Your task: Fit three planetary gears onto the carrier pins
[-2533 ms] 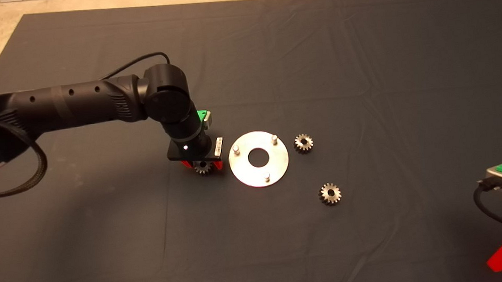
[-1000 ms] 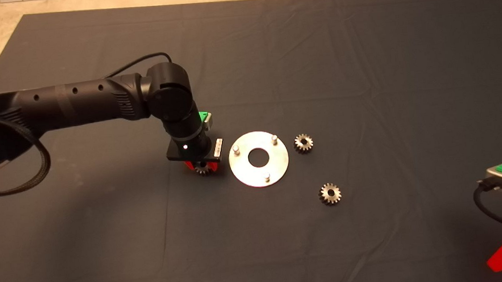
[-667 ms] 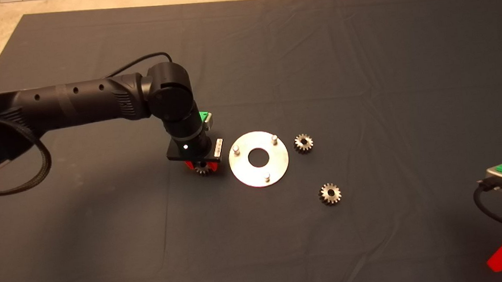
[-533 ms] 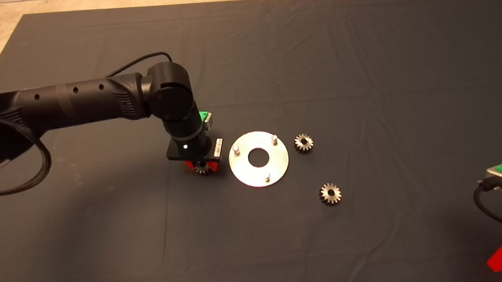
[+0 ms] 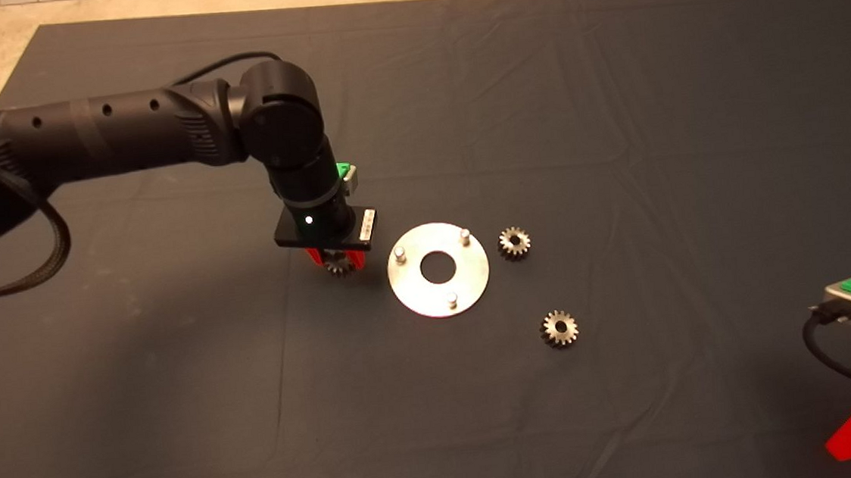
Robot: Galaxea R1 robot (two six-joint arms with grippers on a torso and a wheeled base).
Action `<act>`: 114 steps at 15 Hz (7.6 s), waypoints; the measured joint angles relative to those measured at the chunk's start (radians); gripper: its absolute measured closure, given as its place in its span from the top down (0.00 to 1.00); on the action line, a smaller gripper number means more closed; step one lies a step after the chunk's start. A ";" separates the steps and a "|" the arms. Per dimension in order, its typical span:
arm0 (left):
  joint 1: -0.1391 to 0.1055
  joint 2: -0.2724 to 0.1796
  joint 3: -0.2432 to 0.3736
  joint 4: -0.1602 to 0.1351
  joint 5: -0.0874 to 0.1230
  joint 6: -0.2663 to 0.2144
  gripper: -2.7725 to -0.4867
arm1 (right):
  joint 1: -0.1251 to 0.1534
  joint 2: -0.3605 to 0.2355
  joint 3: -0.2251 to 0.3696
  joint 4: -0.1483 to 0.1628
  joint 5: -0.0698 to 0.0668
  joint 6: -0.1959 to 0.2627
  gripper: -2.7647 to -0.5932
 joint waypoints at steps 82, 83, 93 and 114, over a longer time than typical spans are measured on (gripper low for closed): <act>-0.017 0.218 -0.204 -0.035 0.002 0.001 0.17 | -0.005 0.000 0.000 0.000 0.000 0.000 0.99; -0.017 0.215 -0.204 -0.035 0.003 0.001 0.17 | -0.005 0.000 0.000 0.000 0.000 0.000 0.99; -0.011 0.213 -0.195 -0.034 0.004 0.001 0.17 | -0.005 0.000 0.000 0.000 0.000 0.000 0.99; -0.007 0.210 -0.170 -0.035 0.004 0.001 0.17 | -0.005 0.000 0.000 0.000 0.001 0.000 0.99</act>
